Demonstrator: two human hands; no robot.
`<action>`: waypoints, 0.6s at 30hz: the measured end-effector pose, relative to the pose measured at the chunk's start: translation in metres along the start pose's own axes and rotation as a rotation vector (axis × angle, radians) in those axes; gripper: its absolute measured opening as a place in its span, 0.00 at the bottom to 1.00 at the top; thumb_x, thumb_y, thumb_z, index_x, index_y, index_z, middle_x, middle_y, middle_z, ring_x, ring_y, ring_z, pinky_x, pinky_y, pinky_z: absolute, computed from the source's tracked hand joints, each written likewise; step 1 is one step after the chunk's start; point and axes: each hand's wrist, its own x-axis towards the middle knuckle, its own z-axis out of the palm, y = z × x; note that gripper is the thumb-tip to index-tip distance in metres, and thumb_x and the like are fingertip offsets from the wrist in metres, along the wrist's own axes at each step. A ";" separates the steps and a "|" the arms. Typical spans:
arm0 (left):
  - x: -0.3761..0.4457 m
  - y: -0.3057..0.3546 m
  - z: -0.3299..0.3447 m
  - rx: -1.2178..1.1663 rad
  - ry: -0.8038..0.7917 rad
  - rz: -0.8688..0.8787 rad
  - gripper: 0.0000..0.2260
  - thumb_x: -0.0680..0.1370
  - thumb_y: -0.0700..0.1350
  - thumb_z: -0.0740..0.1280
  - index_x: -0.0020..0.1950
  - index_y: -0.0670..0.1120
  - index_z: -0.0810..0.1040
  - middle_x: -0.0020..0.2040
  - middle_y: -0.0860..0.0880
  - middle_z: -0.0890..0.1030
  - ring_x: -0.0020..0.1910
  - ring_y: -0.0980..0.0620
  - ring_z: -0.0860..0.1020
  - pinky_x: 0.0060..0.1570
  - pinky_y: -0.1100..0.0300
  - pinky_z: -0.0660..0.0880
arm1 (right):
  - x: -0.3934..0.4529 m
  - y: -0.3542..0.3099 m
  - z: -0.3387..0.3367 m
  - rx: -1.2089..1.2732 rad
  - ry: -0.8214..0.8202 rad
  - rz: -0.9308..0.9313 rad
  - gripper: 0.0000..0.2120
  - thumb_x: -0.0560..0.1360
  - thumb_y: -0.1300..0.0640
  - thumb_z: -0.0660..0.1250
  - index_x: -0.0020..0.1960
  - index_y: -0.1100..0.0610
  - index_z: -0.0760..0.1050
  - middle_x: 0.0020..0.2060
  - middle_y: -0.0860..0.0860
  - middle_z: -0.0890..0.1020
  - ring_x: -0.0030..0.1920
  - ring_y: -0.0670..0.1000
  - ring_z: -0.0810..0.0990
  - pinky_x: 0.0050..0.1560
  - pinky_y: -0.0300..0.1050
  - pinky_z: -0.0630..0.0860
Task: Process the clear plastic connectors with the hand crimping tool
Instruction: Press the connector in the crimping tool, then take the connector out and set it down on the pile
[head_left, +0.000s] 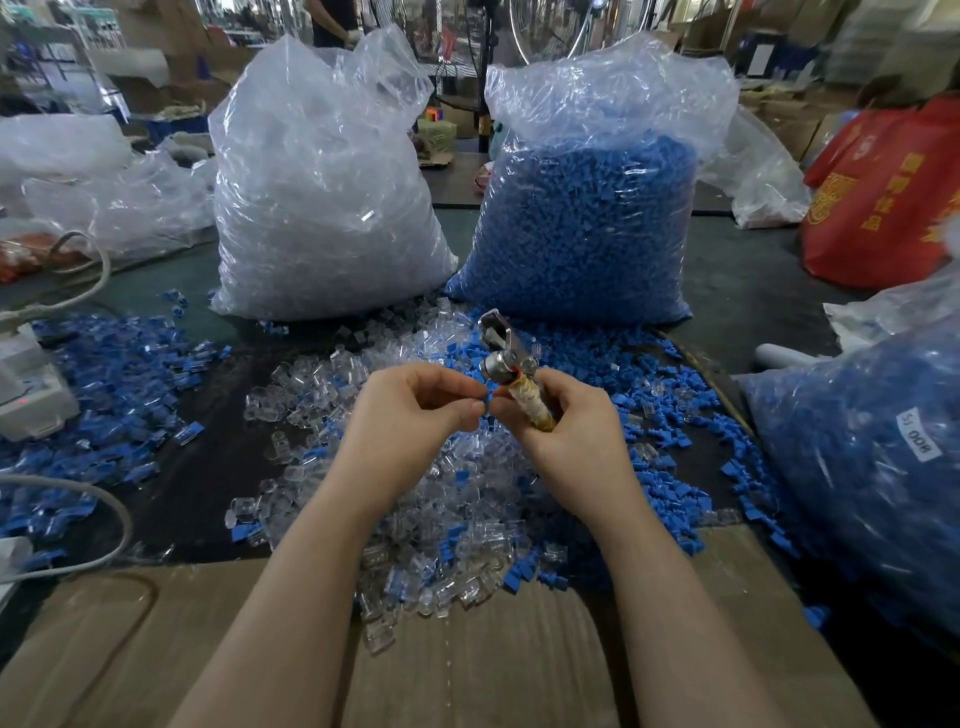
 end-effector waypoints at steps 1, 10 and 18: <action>0.000 0.001 0.001 -0.007 -0.004 0.005 0.08 0.73 0.36 0.74 0.43 0.50 0.84 0.37 0.52 0.86 0.37 0.58 0.84 0.40 0.70 0.76 | 0.000 0.000 0.000 0.020 -0.011 -0.003 0.05 0.73 0.49 0.74 0.43 0.48 0.79 0.33 0.43 0.81 0.33 0.44 0.76 0.34 0.42 0.71; -0.002 0.002 0.002 0.066 0.013 0.079 0.13 0.75 0.36 0.72 0.39 0.55 0.84 0.33 0.53 0.84 0.30 0.54 0.74 0.31 0.64 0.71 | 0.000 0.001 0.002 -0.036 -0.016 -0.006 0.08 0.73 0.51 0.74 0.40 0.44 0.76 0.32 0.37 0.79 0.32 0.42 0.74 0.34 0.40 0.68; 0.001 -0.006 -0.006 0.393 -0.171 0.012 0.06 0.74 0.46 0.74 0.45 0.55 0.79 0.44 0.55 0.79 0.36 0.57 0.77 0.36 0.65 0.74 | -0.001 0.006 0.002 -0.104 0.055 -0.014 0.05 0.75 0.55 0.69 0.44 0.47 0.74 0.35 0.43 0.78 0.36 0.47 0.76 0.37 0.53 0.74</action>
